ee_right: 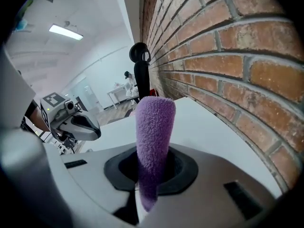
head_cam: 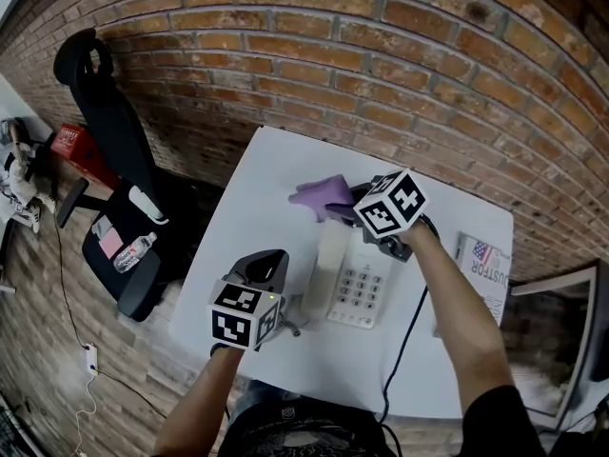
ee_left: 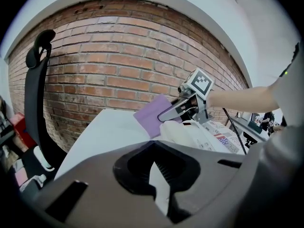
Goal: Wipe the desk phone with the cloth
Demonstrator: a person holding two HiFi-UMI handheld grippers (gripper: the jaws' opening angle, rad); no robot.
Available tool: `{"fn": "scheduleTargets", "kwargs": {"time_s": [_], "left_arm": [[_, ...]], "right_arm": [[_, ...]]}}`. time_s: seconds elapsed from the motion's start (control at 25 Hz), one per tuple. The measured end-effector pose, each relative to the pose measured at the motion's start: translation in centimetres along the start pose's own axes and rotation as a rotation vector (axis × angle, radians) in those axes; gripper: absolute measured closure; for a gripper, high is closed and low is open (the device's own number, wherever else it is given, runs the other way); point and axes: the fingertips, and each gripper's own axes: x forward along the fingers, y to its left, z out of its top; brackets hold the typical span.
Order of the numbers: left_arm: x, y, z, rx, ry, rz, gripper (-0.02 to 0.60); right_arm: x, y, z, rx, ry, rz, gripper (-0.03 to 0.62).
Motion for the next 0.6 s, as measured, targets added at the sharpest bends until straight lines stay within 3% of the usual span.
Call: {"fn": "scheduleTargets", "kwargs": {"time_s": [0.6], "left_arm": [[1.0,-2.1,0.8,0.025,-0.008,-0.039,0.578]], "right_arm": [[-3.2,-1.2,-2.6,0.062,0.002,-0.042,0.549]]}}
